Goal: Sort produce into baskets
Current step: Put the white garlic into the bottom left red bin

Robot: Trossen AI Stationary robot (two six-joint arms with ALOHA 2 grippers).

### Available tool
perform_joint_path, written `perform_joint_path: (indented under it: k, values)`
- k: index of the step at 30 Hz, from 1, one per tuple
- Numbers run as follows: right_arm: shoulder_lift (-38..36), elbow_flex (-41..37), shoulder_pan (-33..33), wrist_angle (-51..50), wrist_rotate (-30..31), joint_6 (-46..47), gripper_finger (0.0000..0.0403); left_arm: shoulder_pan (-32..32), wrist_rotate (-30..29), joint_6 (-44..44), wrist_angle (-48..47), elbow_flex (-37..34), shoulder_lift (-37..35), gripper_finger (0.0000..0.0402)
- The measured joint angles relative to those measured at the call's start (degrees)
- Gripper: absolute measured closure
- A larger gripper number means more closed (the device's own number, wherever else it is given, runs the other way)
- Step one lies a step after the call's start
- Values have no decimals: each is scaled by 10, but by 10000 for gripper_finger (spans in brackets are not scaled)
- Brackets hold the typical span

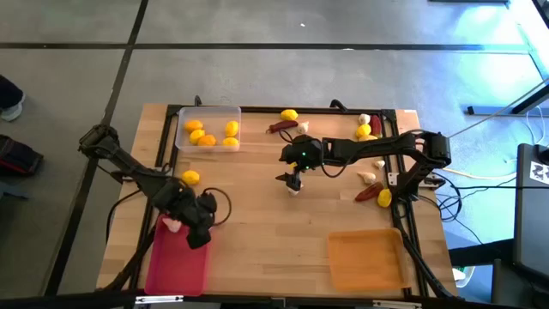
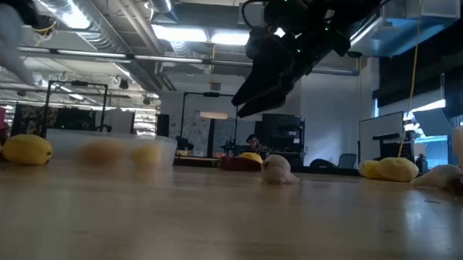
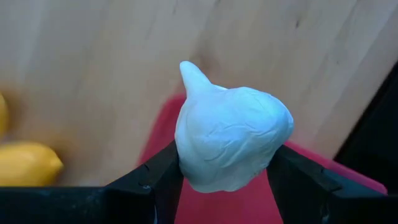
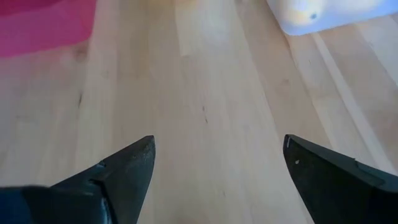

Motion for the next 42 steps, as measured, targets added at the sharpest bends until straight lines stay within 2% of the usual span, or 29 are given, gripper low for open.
perform_joint_path:
  k: [6, 9, 16, 26, 30, 36, 42]
  values:
    - [0, 0, 0, 17, -5, 0, 56, -61, -5, -91, 0, 0, 0, 201]
    - [0, 0, 0, 19, -5, 0, 56, -82, -33, -117, 2, -6, 0, 201]
    - [0, 0, 0, 26, -5, 0, 56, -130, -34, -191, 5, -55, 0, 201]
    - [0, 0, 0, 26, -5, 0, 56, -138, -36, -270, 17, -135, 0, 201]
    - [0, 0, 0, 26, -5, 0, 56, -138, -37, -280, 19, -146, 0, 190]
    - [0, 0, 0, 26, -4, 9, 56, -137, -37, -277, 19, -152, 0, 144]
    - [0, 0, 0, 25, -4, 9, 56, -136, -17, -236, 22, -152, 0, 124]
